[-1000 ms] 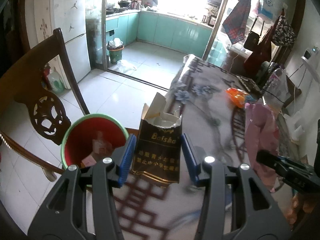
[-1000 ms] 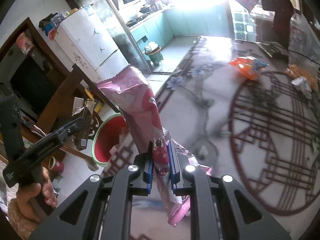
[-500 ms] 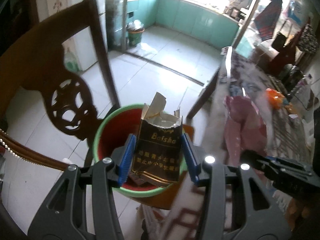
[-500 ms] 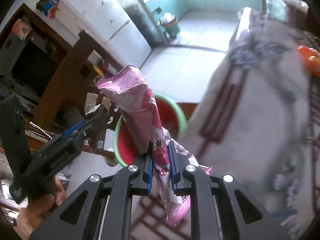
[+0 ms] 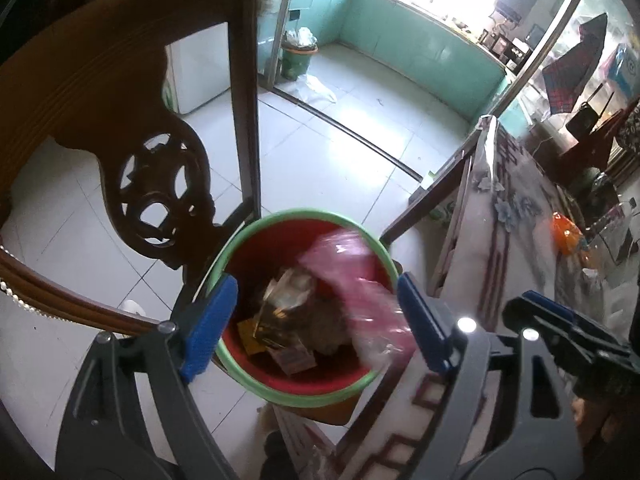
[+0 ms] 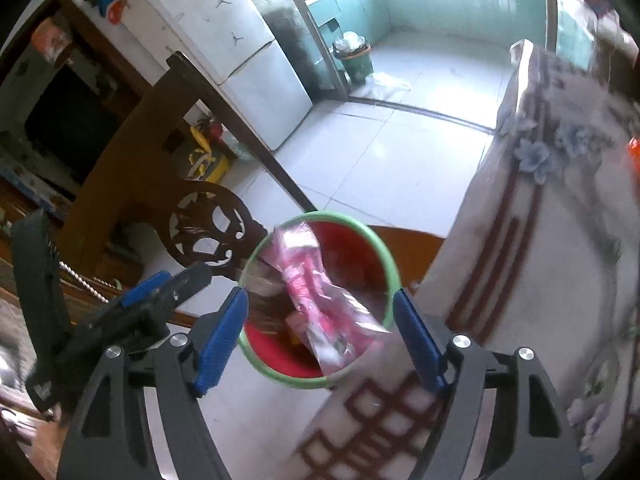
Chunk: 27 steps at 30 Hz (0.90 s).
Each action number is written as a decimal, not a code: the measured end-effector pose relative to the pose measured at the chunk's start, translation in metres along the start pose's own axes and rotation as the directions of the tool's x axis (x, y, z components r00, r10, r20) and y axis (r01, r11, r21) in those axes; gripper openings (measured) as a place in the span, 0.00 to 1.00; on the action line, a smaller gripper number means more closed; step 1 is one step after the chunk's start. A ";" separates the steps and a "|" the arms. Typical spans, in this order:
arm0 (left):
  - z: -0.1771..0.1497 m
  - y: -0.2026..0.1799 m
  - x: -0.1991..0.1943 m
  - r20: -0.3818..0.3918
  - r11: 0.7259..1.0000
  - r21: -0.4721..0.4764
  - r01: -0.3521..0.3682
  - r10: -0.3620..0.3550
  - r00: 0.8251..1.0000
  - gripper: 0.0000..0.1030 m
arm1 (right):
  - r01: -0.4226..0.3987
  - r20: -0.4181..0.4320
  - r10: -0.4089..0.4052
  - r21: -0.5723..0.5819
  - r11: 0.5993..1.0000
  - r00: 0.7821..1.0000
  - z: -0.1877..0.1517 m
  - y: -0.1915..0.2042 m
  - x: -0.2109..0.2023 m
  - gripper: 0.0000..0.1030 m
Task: Collect trash
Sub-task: 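Open the left tool to drop the pack while the right tool drops the wrapper, then move both tools back over the table toward the snack bag and foil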
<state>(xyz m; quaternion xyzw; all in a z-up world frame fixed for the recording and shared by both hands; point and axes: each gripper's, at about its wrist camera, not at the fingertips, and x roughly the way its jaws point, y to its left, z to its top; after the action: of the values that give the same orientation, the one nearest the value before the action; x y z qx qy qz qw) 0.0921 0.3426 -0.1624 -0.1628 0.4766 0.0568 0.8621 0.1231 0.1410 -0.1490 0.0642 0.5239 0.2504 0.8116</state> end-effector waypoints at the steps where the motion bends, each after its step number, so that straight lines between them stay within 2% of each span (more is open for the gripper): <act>1: -0.001 -0.006 0.000 -0.001 1.000 0.015 0.010 -0.010 1.000 0.77 | 0.008 0.010 -0.008 0.004 1.000 1.000 -0.002 -0.005 -0.006 0.69; 7: -0.011 -0.055 0.004 -0.037 0.989 0.108 0.096 -0.092 0.995 0.77 | 0.104 0.068 -0.109 0.065 0.992 0.992 -0.023 -0.059 -0.051 0.67; 13: -0.037 -0.142 0.011 -0.102 0.952 0.235 0.195 -0.175 0.979 0.77 | 0.256 0.102 -0.279 0.189 0.948 0.955 -0.065 -0.155 -0.122 0.67; 16: -0.049 -0.184 0.007 -0.104 0.936 0.277 0.218 -0.196 0.975 0.77 | 0.284 0.125 -0.328 0.279 0.917 0.937 -0.087 -0.209 -0.159 0.67; 21: -0.077 -0.247 0.003 -0.116 0.925 0.300 0.233 -0.207 0.971 0.77 | 0.312 0.148 -0.380 0.348 0.884 0.913 -0.108 -0.290 -0.210 0.67; 24: -0.093 -0.283 0.001 -0.112 0.923 0.316 0.220 -0.194 0.974 0.77 | 0.319 0.164 -0.400 0.373 0.871 0.902 -0.107 -0.339 -0.233 0.67; 27: -0.104 -0.310 -0.001 -0.114 0.925 0.307 0.224 -0.198 0.974 0.77 | 0.309 0.186 -0.409 0.405 0.861 0.894 -0.090 -0.389 -0.248 0.68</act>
<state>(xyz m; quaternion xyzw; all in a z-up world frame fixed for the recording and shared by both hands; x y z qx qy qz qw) 0.0865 0.0161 -0.1422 -0.0743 0.4939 -0.1204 0.8579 0.0948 -0.3282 -0.1285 0.1469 0.4503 -0.0191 0.8805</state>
